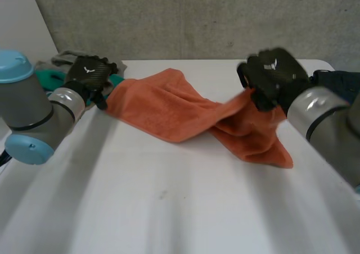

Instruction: Fold the laundry.

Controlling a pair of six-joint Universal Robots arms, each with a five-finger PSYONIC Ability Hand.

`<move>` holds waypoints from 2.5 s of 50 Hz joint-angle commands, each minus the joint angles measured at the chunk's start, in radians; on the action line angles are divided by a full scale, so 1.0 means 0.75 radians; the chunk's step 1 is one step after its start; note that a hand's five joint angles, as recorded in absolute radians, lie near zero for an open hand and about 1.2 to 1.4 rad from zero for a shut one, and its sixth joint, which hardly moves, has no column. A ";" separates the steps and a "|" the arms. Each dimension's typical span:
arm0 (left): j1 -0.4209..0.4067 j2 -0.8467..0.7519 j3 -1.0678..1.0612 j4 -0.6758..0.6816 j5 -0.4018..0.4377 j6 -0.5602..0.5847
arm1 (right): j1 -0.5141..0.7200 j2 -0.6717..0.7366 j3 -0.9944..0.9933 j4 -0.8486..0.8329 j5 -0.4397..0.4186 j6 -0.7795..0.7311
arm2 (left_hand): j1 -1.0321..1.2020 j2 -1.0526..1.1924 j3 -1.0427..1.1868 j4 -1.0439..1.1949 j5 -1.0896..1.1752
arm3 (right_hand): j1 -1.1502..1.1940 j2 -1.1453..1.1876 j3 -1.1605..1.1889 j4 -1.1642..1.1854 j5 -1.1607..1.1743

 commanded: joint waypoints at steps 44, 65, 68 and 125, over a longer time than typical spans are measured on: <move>-0.122 0.082 0.002 -0.115 -0.168 -0.218 | 0.073 0.101 -0.088 0.545 0.047 0.332 | 0.389 0.402 0.402 0.409 0.421 | -0.523 -0.934 -0.961 -0.973 -0.970; -0.118 0.125 -0.127 -0.089 -0.178 -0.216 | 0.339 0.341 0.221 -0.018 0.332 0.359 | 0.279 0.292 0.292 0.299 0.311 | 0.198 -0.214 -0.241 -0.253 -0.250; -0.108 0.133 -0.141 -0.087 -0.174 -0.216 | 0.347 0.320 0.183 -0.036 0.356 0.387 | 0.252 0.265 0.265 0.271 0.283 | 0.718 0.306 0.280 0.268 0.271; -0.101 0.632 -0.252 -0.309 -0.141 -0.155 | -0.049 0.242 -0.304 0.336 0.135 0.111 | 1.340 1.352 1.353 1.359 1.371 | 0.718 0.306 0.280 0.268 0.271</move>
